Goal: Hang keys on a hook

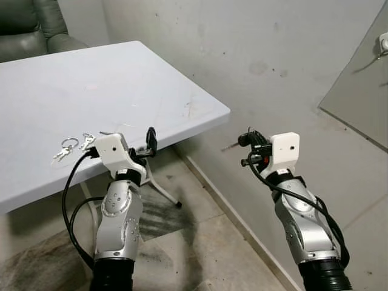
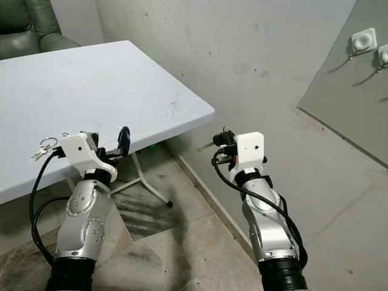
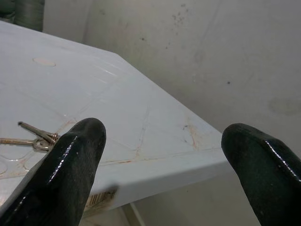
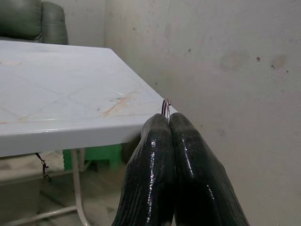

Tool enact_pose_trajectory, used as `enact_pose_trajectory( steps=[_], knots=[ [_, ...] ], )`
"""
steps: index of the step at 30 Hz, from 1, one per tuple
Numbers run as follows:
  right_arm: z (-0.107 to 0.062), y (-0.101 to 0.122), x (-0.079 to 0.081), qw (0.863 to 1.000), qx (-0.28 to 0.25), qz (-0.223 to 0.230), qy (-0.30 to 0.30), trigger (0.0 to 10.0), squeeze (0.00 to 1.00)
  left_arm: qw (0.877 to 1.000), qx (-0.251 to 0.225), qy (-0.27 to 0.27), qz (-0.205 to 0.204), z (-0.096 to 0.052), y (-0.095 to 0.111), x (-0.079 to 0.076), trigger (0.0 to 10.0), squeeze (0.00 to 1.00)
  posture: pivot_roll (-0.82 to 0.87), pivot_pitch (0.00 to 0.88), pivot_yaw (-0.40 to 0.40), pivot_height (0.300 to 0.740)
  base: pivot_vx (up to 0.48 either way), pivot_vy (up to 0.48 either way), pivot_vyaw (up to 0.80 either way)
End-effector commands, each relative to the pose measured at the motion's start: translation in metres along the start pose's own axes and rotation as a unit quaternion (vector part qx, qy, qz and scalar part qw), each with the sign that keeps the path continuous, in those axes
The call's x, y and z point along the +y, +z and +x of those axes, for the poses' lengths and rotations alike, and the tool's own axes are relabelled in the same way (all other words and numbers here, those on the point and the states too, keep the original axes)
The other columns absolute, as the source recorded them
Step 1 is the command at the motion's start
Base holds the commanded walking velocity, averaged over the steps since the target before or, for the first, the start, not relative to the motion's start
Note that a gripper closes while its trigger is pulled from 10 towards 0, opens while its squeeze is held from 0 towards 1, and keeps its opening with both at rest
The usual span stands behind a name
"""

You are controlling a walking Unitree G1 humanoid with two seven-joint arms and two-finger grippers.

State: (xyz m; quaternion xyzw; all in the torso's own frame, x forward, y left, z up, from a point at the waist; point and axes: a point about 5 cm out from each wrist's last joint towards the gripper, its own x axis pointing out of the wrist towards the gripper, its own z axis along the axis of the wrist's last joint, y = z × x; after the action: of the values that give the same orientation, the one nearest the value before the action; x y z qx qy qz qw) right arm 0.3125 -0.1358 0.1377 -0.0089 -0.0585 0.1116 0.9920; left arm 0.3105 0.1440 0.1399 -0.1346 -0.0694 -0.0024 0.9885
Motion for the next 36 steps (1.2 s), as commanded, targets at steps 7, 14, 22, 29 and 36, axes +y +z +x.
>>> enact_pose_trajectory(
  steps=[7, 14, 22, 29, 36],
  knots=[
    [-0.0009, 0.0034, -0.0009, 1.000, -0.003, -0.002, -0.002, 10.0, 0.00, 1.000, -0.016, -0.019, 0.001, -0.0006, 0.0057, -0.0068, 10.0, 0.00, 0.02, 0.000, -0.078, 0.740, 0.000, -0.411, -0.64],
    [-0.0009, 0.0029, -0.0006, 1.000, -0.002, -0.001, -0.002, 10.0, 0.00, 1.000, -0.006, -0.002, 0.000, 0.0005, 0.0037, -0.0050, 10.0, 0.00, 0.02, 0.000, -0.077, 0.740, 0.000, 0.000, -0.62],
    [-0.0005, 0.0026, 0.0000, 1.000, -0.001, -0.001, -0.002, 10.0, 0.00, 1.000, 0.000, 0.001, 0.000, 0.0012, 0.0021, -0.0045, 10.0, 0.00, 0.02, 0.000, -0.076, 0.740, 0.000, 0.000, -0.61],
    [-0.0009, 0.0025, 0.0003, 1.000, 0.000, -0.001, 0.000, 10.0, 0.00, 1.000, 0.007, 0.004, 0.000, 0.0016, 0.0008, -0.0051, 10.0, 0.00, 0.02, 0.000, -0.078, 0.740, 0.000, 0.000, -0.61],
    [-0.0004, 0.0030, 0.0011, 1.000, 0.000, -0.001, 0.003, 10.0, 0.00, 1.000, 0.007, 0.002, -0.002, 0.0020, 0.0006, -0.0062, 10.0, 0.00, 0.02, 0.000, -0.079, 0.740, 0.000, 0.000, -0.60]
  ],
)
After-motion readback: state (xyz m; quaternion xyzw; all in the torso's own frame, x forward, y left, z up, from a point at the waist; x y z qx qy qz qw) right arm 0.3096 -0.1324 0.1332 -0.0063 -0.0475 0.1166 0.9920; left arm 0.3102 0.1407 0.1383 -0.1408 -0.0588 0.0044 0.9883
